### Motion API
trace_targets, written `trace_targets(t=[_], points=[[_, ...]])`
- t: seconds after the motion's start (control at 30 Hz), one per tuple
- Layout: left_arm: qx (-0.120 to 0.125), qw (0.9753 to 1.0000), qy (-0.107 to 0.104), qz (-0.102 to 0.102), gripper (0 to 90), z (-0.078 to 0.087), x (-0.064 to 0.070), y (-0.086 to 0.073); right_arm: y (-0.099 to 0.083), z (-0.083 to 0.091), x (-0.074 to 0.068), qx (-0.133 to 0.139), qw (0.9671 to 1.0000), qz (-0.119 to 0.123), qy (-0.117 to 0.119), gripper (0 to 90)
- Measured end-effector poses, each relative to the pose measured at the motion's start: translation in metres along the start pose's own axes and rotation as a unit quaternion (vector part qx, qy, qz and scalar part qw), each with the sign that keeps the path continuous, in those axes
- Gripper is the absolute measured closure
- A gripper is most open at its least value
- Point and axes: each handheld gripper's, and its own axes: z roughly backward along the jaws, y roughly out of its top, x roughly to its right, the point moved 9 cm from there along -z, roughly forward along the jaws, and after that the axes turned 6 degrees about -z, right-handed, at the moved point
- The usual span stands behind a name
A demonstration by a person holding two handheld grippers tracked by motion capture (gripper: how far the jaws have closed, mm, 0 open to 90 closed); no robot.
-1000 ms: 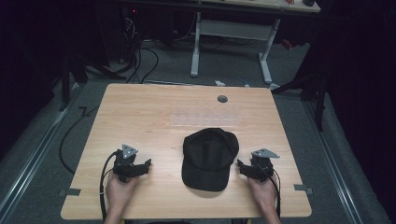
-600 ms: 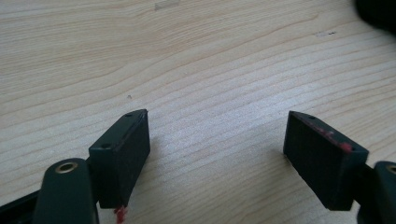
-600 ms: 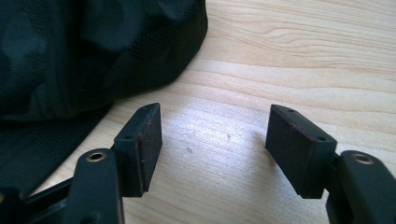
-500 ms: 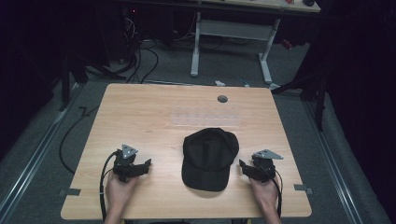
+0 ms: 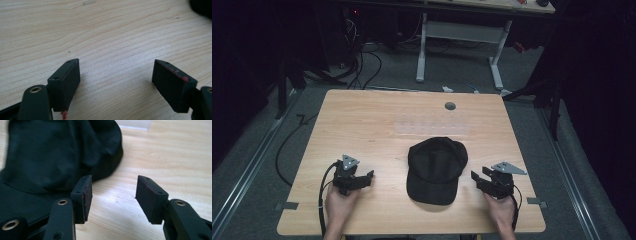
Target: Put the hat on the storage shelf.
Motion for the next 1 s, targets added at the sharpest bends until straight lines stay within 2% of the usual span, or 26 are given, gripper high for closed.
trace_targets(t=[0.2, 0.53, 0.7, 1.0], points=[[0.0, 1.0, 0.0, -0.001, 23.0, 0.0, 0.0, 0.0, 0.013, 0.004, -0.017, 0.01, 0.9995, 0.014, 0.027, 48.9], [0.0, 1.0, 0.0, 0.0, 23.0, 0.0, 0.0, 0.0, 0.033, -0.006, -0.031, 0.022, 0.9986, 0.018, 0.045, 47.0], [0.0, 1.0, 0.0, 0.0, 23.0, 0.0, 0.0, 0.0, 0.042, -0.015, -0.035, 0.01, 0.9986, 0.02, 0.049, 47.6], [0.0, 1.0, 0.0, 0.0, 23.0, 0.0, 0.0, 0.0, 0.049, -0.028, -0.042, -0.006, 0.9982, 0.027, 0.053, 52.4]])
